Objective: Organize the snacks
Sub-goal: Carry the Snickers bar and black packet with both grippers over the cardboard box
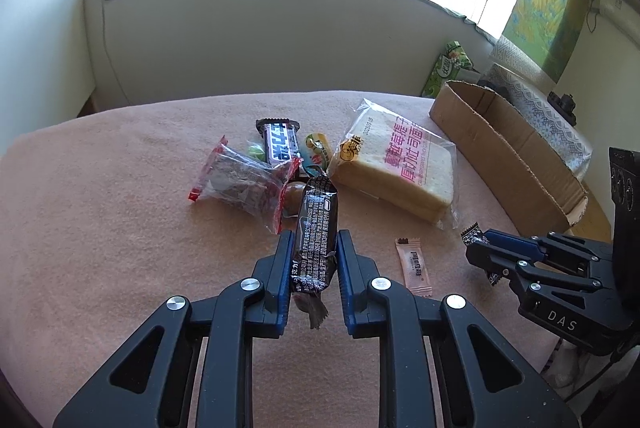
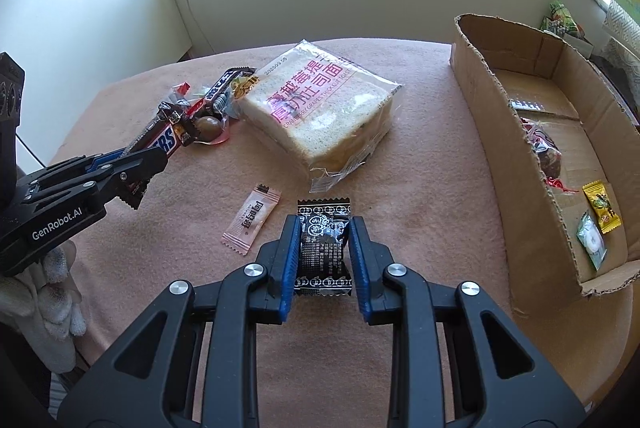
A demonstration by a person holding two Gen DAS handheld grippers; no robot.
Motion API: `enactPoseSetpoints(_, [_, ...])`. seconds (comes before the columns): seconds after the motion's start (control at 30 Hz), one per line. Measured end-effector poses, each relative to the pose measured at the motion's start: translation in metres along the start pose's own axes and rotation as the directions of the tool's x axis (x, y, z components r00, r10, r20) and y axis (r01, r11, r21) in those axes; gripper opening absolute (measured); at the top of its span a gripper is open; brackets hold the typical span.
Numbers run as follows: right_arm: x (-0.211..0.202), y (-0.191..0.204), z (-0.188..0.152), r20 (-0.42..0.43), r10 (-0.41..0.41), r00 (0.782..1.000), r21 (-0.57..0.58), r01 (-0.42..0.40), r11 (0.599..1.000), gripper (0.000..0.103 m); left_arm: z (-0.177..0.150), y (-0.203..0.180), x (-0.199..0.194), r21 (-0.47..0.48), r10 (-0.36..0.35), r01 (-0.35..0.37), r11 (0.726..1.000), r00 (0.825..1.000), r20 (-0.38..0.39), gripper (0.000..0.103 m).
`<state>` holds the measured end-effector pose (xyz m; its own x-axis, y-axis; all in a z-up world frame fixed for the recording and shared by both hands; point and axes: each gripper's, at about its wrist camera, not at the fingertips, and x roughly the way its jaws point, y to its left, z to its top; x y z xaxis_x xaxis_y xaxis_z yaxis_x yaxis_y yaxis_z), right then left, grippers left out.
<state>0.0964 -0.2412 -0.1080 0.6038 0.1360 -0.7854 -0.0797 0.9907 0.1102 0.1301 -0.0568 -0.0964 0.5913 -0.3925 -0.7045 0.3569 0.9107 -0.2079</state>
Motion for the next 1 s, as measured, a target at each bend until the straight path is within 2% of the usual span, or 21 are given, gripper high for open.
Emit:
enactPoseSetpoints(0.37, [-0.038, -0.013, 0.003, 0.086, 0.003, 0.996, 0.021, -0.005, 1.000, 0.025, 0.020, -0.039, -0.009, 0.047, -0.049, 0.047, 0.998, 0.997, 0.057, 0.019])
enactPoseSetpoints(0.7, [-0.075, -0.060, 0.012, 0.155, -0.038, 0.987, 0.082, 0.025, 0.996, 0.025, 0.045, -0.087, 0.011, 0.106, -0.092, 0.084, 0.991, 0.993, 0.072, 0.019])
enactPoseSetpoints(1.0, [-0.084, -0.106, 0.020, 0.177, -0.080, 0.981, 0.132, 0.057, 0.990, 0.025, 0.066, -0.129, 0.029, 0.166, -0.131, 0.118, 0.979, 0.989, 0.074, 0.019])
